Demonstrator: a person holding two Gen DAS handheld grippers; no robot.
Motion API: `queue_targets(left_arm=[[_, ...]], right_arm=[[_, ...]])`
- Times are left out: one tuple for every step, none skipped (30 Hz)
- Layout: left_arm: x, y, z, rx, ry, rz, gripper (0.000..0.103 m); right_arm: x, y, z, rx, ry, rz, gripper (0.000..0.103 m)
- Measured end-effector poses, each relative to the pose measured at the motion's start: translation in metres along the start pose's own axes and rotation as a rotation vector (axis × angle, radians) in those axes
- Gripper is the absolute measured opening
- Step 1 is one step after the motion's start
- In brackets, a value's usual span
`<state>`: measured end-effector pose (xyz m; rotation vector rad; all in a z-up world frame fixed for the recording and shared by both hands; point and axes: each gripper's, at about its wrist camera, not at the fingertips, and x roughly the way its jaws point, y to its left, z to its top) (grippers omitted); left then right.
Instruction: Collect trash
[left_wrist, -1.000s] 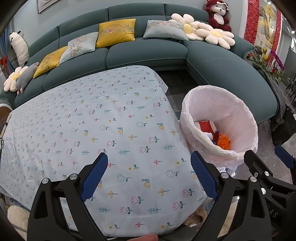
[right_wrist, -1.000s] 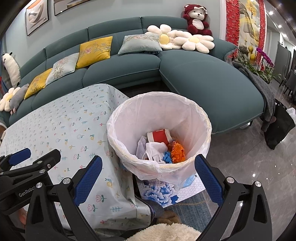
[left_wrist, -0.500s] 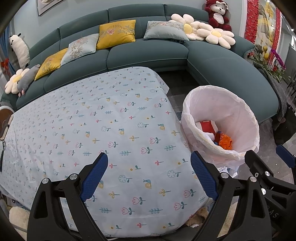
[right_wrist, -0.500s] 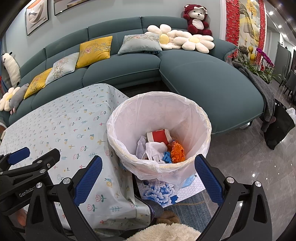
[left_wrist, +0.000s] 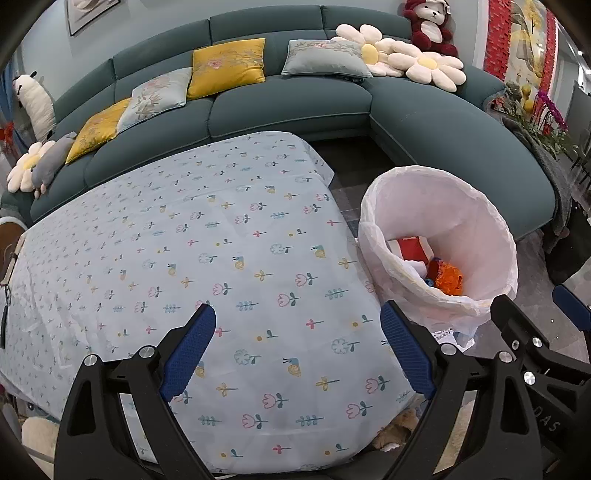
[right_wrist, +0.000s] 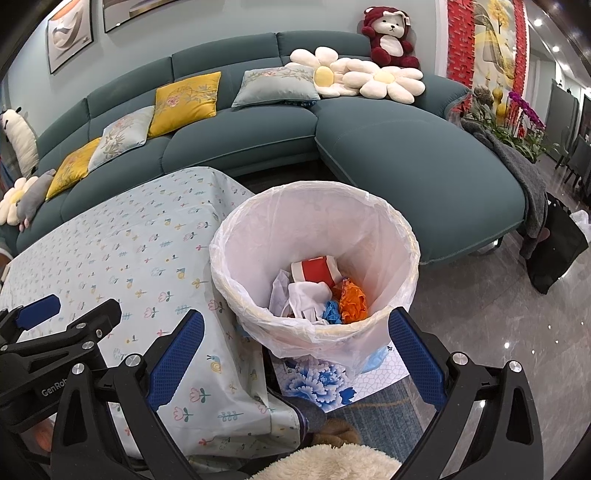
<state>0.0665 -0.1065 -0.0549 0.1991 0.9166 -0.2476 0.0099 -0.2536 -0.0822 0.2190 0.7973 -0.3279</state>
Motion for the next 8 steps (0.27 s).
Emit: queue_targets(left_arm=[[0.0001,-0.0006,0.0004,0.001,0.0,-0.003,0.086],[0.0001,-0.0011,0.0005,0.0,-0.001,-0.003,0.086],[0.0,-0.0016,0.0004,-0.001,-0.003,-0.003,0.086],[0.0001,-0.0019,0.0003,-0.001,-0.004,-0.004,0.086],[0.0005,-0.0018,0.0004,-0.002,-0.002,-0.007,0.086],[0.0008,-0.002,0.0005,-0.002,0.0,-0.01,0.086],[0.0013,-0.0018,0.0005,-0.002,0.002,-0.013,0.086],[0.0015,-0.0021,0.0007,-0.002,0.002,-0.014,0.086]], right_arm=[[-0.0002,0.0005,0.0005,0.003,-0.001,-0.001,0.096],[-0.0006,-0.0002,0.0002,0.006,-0.003,-0.003,0.096],[-0.0009,-0.0013,0.0001,0.01,-0.003,-0.003,0.096],[-0.0011,-0.0019,0.0002,0.012,-0.003,-0.004,0.096],[-0.0011,-0.0027,0.0,0.015,-0.002,-0.004,0.096],[-0.0008,-0.0026,0.0006,0.017,0.0,-0.004,0.096],[-0.0007,-0.0028,0.0007,0.018,0.001,-0.003,0.096],[-0.0005,-0.0029,0.0007,0.019,0.002,-0.005,0.096]])
